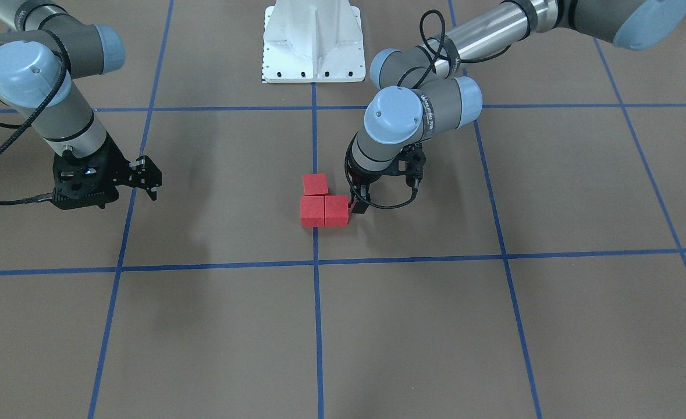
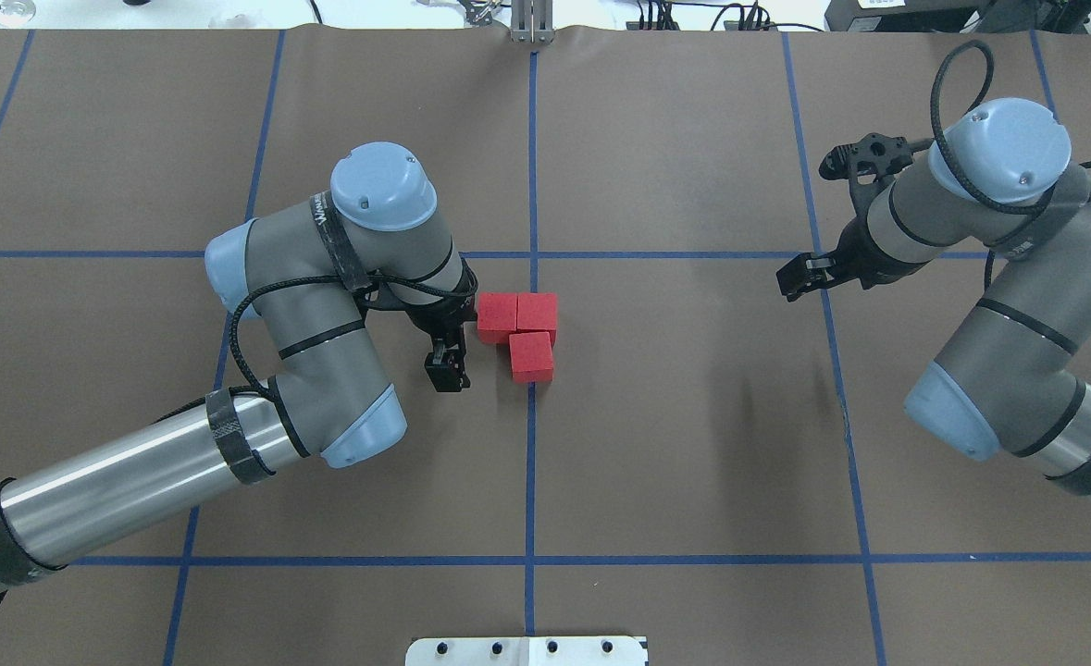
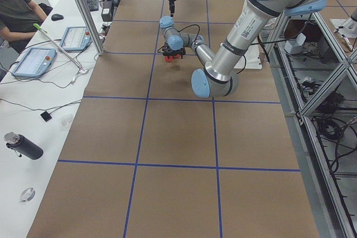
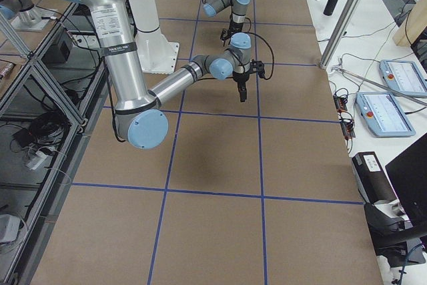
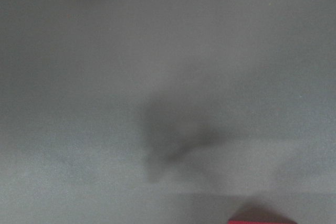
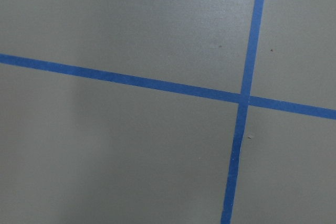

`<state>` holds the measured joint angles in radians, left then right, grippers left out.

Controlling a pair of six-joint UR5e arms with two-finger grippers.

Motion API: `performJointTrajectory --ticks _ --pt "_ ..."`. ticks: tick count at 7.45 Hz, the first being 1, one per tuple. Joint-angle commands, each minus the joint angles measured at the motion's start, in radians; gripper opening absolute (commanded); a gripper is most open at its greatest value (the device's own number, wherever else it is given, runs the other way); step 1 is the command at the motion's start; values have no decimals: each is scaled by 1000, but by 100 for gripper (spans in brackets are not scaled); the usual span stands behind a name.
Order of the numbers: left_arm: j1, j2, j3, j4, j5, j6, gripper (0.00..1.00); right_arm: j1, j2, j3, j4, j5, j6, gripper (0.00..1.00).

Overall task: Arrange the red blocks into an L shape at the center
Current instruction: 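Raise the left gripper and draw it back from the cubes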

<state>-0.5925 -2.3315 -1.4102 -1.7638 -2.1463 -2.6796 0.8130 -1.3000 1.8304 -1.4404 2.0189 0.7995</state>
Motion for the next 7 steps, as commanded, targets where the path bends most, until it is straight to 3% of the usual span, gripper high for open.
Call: performJointTrajectory --ticks 1,3,7 --pt "-3 1 0 3 0 1 100 0 1 0 0 1 0 100" --pt "-15 9 -22 9 -6 26 100 0 1 -2 0 0 1 100" --pt "-47 170 -209 13 -9 146 100 -3 10 3 0 1 4 100"
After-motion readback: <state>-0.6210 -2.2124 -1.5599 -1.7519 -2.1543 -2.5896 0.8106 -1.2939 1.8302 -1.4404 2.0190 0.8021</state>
